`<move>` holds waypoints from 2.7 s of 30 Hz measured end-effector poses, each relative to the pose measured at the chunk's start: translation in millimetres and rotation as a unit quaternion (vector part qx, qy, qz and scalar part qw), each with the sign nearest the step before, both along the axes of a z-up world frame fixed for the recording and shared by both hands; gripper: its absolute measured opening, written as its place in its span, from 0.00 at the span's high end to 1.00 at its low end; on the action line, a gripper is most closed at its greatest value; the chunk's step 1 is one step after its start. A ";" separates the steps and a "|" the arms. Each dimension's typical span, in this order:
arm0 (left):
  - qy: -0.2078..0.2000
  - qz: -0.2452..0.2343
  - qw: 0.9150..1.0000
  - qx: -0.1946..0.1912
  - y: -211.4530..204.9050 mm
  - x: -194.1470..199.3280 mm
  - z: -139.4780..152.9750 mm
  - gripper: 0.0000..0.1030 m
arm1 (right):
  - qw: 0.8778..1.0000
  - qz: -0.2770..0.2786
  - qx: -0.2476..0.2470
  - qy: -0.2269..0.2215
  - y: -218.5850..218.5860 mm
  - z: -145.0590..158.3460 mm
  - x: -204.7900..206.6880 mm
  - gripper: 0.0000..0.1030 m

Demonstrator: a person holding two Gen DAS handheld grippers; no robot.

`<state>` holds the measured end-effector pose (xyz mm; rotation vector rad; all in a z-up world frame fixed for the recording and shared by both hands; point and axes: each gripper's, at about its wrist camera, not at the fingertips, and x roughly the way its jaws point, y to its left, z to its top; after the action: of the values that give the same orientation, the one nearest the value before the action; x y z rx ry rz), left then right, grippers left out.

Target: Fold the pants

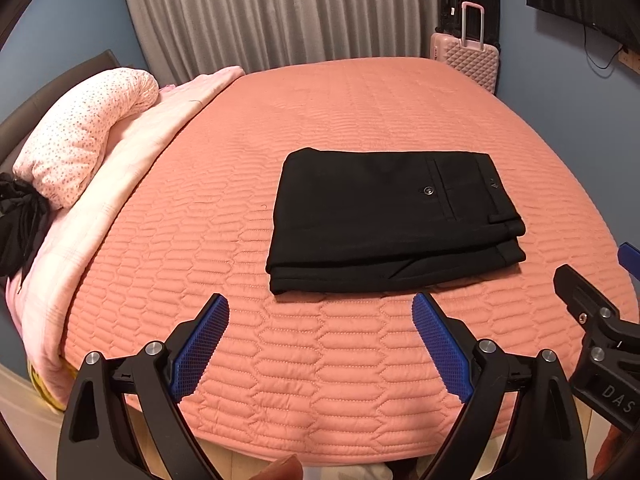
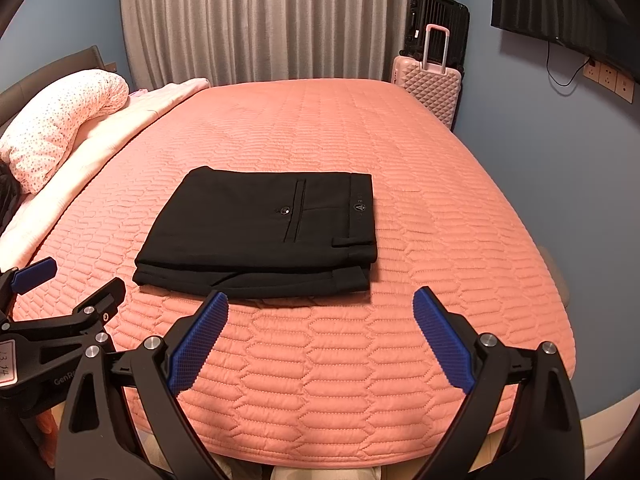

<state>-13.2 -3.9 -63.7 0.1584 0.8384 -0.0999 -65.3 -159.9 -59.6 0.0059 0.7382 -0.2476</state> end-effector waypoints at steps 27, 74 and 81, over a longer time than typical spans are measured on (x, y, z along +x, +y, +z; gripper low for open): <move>0.024 -0.004 1.000 -0.002 -1.4 5.3 -11.6 0.11 | 1.000 -0.002 0.002 0.004 -0.4 -4.1 -0.5 0.10; 0.025 -0.006 1.000 0.000 -3.5 5.7 -12.6 0.11 | 1.000 -0.006 0.000 0.002 0.4 -4.6 1.2 0.10; 0.028 -0.007 1.000 0.000 -3.8 6.5 -14.4 0.11 | 1.000 -0.008 0.001 0.003 -0.3 -4.6 0.6 0.10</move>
<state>-6.7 -7.7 -78.1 0.1618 0.8929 -0.1181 -64.7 -160.1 -64.2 0.0134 0.7445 -0.2612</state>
